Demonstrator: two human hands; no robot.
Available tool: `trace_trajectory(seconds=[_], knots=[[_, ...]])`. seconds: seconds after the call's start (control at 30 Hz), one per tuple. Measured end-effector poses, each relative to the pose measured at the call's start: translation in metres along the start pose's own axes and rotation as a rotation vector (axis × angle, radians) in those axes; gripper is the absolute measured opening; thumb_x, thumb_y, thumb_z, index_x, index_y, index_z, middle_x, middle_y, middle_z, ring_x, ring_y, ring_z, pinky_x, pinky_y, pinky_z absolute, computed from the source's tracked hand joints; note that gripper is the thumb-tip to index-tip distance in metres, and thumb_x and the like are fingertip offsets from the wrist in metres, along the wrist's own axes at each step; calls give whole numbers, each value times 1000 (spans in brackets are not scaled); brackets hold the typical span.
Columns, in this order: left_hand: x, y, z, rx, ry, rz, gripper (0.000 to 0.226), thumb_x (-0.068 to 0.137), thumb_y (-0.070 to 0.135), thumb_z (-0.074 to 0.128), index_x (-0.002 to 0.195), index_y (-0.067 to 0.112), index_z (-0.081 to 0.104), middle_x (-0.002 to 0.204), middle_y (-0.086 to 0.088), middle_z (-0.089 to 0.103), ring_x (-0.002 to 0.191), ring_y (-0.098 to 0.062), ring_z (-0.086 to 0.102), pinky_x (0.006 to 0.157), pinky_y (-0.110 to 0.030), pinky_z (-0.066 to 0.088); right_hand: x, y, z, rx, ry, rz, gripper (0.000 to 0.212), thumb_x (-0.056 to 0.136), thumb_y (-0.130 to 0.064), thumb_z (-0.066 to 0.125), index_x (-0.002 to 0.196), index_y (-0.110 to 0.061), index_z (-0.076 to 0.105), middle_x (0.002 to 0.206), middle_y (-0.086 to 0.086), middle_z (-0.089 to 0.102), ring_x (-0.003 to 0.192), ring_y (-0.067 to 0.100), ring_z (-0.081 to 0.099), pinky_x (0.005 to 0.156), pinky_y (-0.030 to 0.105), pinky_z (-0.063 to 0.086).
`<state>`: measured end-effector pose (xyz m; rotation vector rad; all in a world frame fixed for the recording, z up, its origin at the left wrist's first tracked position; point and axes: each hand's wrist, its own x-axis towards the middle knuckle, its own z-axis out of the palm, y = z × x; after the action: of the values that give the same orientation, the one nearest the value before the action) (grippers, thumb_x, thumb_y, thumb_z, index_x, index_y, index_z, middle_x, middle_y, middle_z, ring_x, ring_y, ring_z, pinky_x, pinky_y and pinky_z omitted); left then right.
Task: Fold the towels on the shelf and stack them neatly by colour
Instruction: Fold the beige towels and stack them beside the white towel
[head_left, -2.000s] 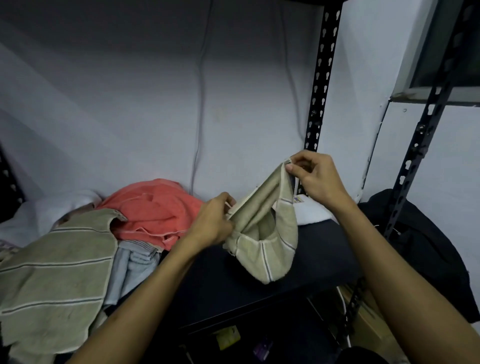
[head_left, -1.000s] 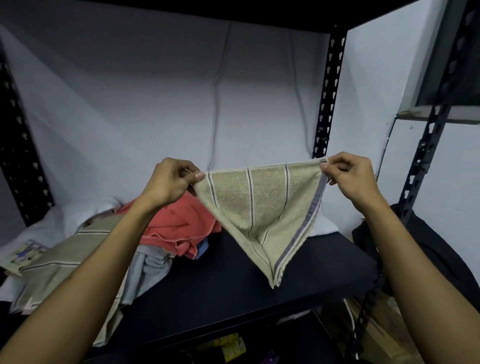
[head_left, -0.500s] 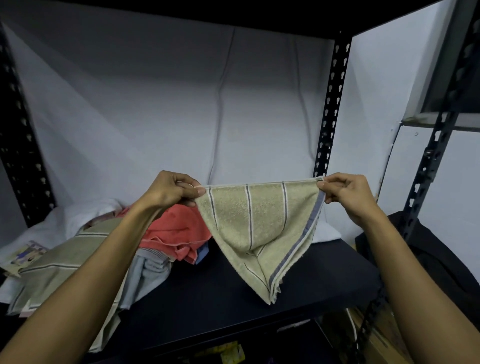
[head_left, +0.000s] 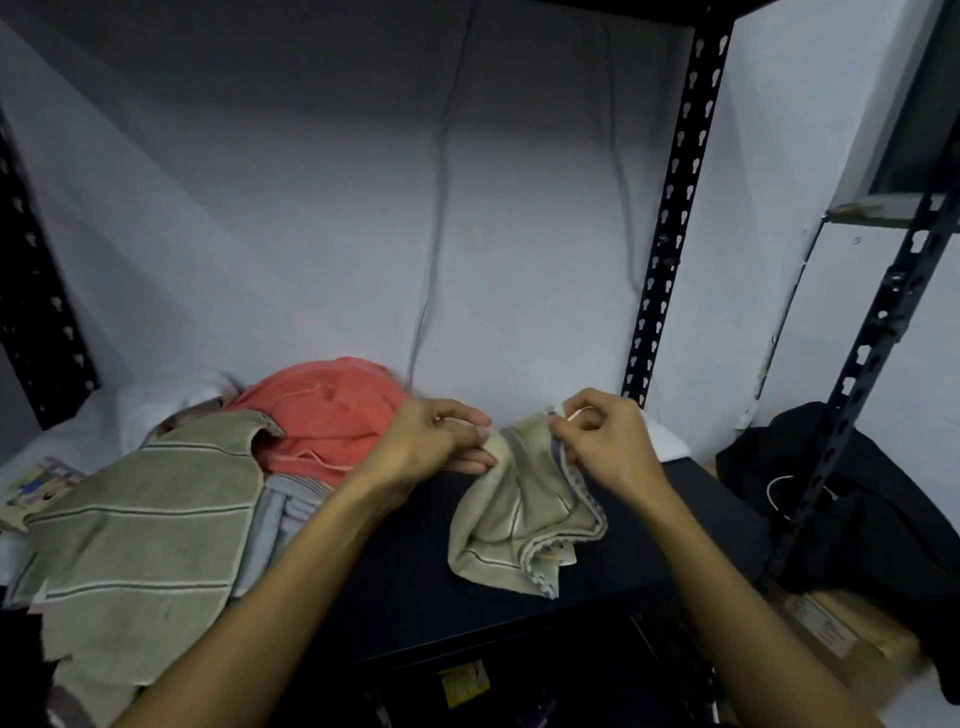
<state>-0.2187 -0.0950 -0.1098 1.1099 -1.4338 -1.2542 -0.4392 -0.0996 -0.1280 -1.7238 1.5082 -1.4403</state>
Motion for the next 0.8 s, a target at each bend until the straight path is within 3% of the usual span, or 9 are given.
trace_trajectory(seconds=[0.17,0.33,0.5,0.63,0.73,0.8], knots=[[-23,-30,28,110,-7,95,14,98,-3,59,104,2,70,81,-17,76,78,-29,77,74,-35,64,-58,1,20,14,-77,-135,9,83,-13,79,81,-18,71,72,-2,69,67,15,65,66,33,56],[-45,-55,33,138,14,82,21,95,0,63,110,13,68,85,-8,79,82,-23,77,82,-43,63,-98,22,28,-61,-13,-275,5,88,-19,78,91,-18,75,84,-13,69,76,8,67,69,22,53],[-68,-63,39,147,19,95,29,92,20,73,120,25,64,91,4,79,88,-10,76,86,-33,60,-105,34,39,-202,11,-454,10,94,-13,65,95,-14,74,85,-7,65,76,3,61,69,18,50],[-73,-68,34,255,77,111,34,88,19,78,118,28,63,78,8,78,80,-5,75,79,-23,59,-115,39,41,-162,-174,-386,21,100,-17,54,104,-20,75,92,-8,64,82,5,63,72,19,52],[-75,-72,24,300,85,103,39,87,12,78,119,26,60,77,5,78,75,-8,75,78,-29,61,-116,34,33,-5,-367,-188,19,99,-15,62,109,-20,78,99,-9,69,96,10,67,83,24,54],[-79,-71,20,312,92,121,39,84,5,76,114,24,59,76,1,77,70,-14,75,74,-32,62,-106,29,27,28,-406,-131,16,97,-15,65,100,-20,79,94,-9,72,94,13,69,85,34,56]])
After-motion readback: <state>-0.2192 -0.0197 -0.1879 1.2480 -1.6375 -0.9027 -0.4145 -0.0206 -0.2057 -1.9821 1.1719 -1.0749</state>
